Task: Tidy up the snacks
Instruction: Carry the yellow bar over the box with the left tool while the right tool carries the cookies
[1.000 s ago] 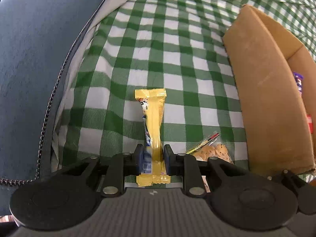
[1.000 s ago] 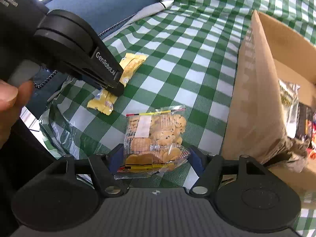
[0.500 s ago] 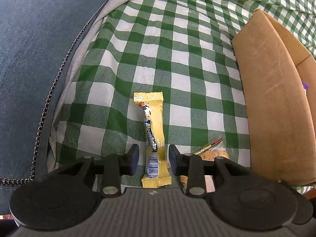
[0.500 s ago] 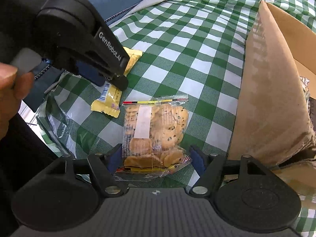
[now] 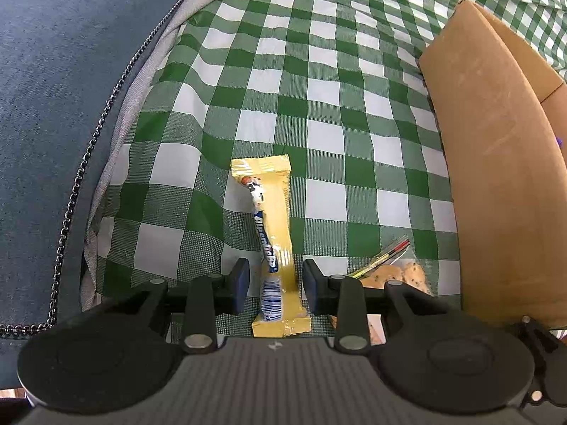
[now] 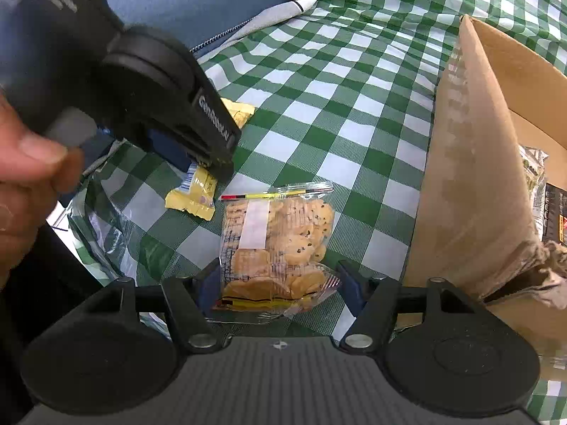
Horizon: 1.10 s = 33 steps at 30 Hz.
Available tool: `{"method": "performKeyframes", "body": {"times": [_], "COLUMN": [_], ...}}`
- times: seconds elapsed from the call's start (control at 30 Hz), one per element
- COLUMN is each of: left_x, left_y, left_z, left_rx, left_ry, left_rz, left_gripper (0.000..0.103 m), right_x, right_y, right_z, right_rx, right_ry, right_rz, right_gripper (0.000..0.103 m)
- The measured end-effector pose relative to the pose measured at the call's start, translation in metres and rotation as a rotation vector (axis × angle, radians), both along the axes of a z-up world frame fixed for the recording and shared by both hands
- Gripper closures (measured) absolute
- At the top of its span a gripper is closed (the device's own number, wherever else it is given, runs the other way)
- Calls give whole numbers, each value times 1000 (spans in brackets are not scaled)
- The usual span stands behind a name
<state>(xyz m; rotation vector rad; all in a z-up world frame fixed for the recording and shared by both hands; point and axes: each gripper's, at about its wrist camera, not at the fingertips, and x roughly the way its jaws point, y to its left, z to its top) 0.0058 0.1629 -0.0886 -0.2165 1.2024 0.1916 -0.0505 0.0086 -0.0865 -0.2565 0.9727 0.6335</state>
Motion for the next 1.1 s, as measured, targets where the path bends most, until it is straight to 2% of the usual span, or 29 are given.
{"method": "performKeyframes", "body": {"times": [0.03, 0.1, 0.33, 0.63, 0.87, 0.97, 1.1], "left_x": [0, 0, -1, -15, -28, -34, -36], "left_y": [0, -2, -4, 10, 21, 22, 20], "left_z": [-1, -1, 7, 55, 90, 103, 111], "left_rx": [3, 9, 31, 33, 78, 100, 109], "left_ry": [1, 0, -50, -319, -524, -583, -623], "left_rz": [-3, -12, -25, 76, 188, 224, 235], "left_gripper": [69, 79, 82, 82, 82, 82, 82], "right_x": [0, 0, -2, -6, -18, -20, -15], "right_y": [-1, -1, -4, -11, -19, -23, -33], "right_z": [1, 2, 9, 30, 54, 64, 69], "right_rx": [1, 5, 35, 122, 205, 237, 274], "right_ry": [-2, -5, -25, -102, -252, -302, -321], "right_rz": [0, 0, 0, -6, -2, -15, -54], "right_gripper": [34, 34, 34, 35, 35, 35, 35]}}
